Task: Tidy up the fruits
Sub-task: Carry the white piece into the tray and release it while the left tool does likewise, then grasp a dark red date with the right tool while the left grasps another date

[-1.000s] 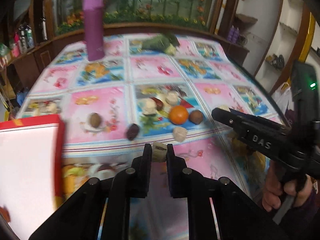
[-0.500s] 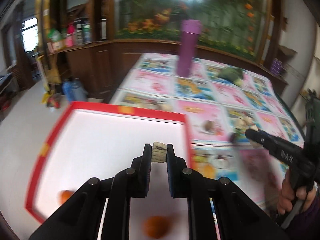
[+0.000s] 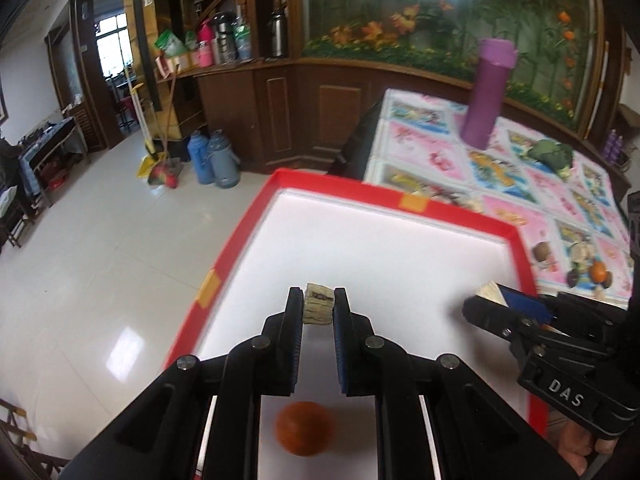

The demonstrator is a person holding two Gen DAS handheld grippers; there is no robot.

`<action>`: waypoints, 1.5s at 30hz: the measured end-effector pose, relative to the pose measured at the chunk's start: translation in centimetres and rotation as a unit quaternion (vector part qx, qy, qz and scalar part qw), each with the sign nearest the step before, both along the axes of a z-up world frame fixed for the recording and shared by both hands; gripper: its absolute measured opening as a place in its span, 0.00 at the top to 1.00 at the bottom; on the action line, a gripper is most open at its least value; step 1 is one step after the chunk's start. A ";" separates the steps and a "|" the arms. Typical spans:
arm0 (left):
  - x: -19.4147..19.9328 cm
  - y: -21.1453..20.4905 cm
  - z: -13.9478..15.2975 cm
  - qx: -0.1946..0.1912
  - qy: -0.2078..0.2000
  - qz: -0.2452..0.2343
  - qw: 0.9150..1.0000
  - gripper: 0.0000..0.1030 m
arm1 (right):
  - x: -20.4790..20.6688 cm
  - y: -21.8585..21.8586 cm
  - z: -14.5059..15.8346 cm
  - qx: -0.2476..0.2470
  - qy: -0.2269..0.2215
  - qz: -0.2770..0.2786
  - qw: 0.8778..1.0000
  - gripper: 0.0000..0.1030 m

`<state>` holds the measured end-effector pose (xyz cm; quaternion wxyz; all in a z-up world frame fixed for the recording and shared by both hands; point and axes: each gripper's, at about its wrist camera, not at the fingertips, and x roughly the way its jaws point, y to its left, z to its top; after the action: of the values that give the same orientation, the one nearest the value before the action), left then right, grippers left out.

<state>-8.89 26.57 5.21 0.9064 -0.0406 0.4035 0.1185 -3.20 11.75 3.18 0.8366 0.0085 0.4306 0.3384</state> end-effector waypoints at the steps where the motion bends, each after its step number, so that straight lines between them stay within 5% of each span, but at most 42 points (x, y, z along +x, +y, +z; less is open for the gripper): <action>1: 0.1 0.3 -0.3 0.002 0.004 0.003 1.000 0.88 | 0.1 0.2 -0.2 -0.005 0.004 0.002 1.000 0.73; 18: 0.3 2.0 -2.6 -0.009 0.043 0.023 0.999 0.86 | 0.1 0.3 -1.3 -0.028 0.018 0.012 0.999 0.73; 21: 0.2 2.2 -2.5 -0.016 0.048 0.038 0.998 0.63 | 0.3 0.0 -1.2 -0.021 0.028 0.015 0.999 0.72; 22: 0.1 2.3 -2.4 -0.023 0.045 0.042 0.998 0.43 | 0.3 -0.2 -1.1 -0.018 0.031 0.015 0.999 0.71; 23: -0.1 2.4 -2.2 -0.027 0.040 0.048 0.998 0.34 | 0.4 -0.6 -0.9 -0.010 0.034 0.013 0.999 0.69; 27: -0.9 1.3 -0.7 0.008 0.015 0.060 0.998 0.34 | 0.2 -2.5 0.7 0.025 0.017 0.000 1.000 0.49; 31: -1.4 -0.4 1.5 0.003 -0.017 0.041 0.999 0.21 | 0.3 -4.5 2.2 0.041 -0.004 -0.015 0.999 0.49; 36: -1.3 -3.7 3.2 -0.009 -0.038 -0.005 0.999 0.20 | 1.0 -8.8 3.1 0.050 -0.013 -0.050 0.997 0.49; 45: 0.0 -9.9 3.3 -0.021 -0.013 -0.038 0.999 0.20 | 1.8 -17.0 4.2 0.058 -0.033 -0.132 0.989 0.49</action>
<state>-8.93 16.64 8.51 0.9141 -0.0462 0.3958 0.0749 -1.44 -5.27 7.42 0.8859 0.1022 0.3776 0.2493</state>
